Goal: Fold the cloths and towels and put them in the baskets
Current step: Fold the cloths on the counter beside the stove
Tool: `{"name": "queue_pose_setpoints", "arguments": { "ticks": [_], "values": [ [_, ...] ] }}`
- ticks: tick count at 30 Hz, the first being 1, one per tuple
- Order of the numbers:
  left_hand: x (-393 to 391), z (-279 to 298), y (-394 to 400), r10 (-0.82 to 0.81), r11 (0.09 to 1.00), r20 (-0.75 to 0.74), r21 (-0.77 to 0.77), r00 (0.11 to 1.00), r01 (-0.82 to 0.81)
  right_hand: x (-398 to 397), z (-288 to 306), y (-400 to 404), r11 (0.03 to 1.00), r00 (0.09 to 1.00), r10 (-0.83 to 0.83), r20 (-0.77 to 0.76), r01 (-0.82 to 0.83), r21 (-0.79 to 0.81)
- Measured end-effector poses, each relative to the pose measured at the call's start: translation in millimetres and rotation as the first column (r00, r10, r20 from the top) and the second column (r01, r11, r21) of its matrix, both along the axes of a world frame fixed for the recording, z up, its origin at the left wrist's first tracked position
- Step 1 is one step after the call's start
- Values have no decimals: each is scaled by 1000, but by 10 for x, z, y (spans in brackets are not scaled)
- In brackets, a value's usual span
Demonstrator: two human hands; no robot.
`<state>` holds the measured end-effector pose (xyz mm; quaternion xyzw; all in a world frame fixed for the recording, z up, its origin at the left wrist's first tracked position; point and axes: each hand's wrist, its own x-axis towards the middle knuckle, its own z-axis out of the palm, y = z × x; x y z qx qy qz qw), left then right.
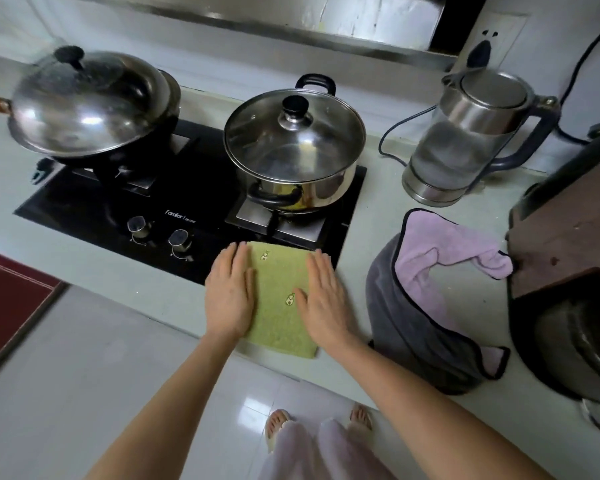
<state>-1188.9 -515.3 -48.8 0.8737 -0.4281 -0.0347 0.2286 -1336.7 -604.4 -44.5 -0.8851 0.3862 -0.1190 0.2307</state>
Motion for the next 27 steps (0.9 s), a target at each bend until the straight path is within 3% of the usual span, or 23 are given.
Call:
{"name": "queue_pose_setpoints", "arguments": {
  "ticks": [2,4,7,11,13,16,18,19,22,27],
  "values": [
    [-2,-107,0,-190,977,43,111,981,184,-2,-135,58,988,969,148,-200,-155,-18],
    [23,-244,32,-250,950,-12,191,968,248,-28,-233,55,982,934,169,-314,-186,-24],
    [117,-369,46,-293,928,-45,226,955,296,-29,-252,31,981,923,169,-346,-192,-33],
    [132,-261,4,-311,882,-13,368,950,294,11,-215,-9,976,897,216,-386,-205,70],
    [114,-110,-22,-327,880,58,381,943,282,-18,-139,-68,972,917,235,-323,-212,104],
    [-65,159,-116,-471,875,152,203,869,439,-277,35,-218,994,995,92,-25,-91,59],
    [-302,298,-265,-600,788,35,197,799,583,-606,134,-351,999,992,-40,118,36,31],
    [-460,375,-347,-647,737,-34,228,761,637,-806,169,-420,996,990,-86,109,84,29],
    [-927,402,-523,-743,616,-114,267,659,741,-1458,211,-581,993,990,-119,-80,119,1],
    [-1617,237,-489,-824,493,-92,370,559,788,-2350,161,-637,993,961,60,-269,-84,-79]
  ]
}}
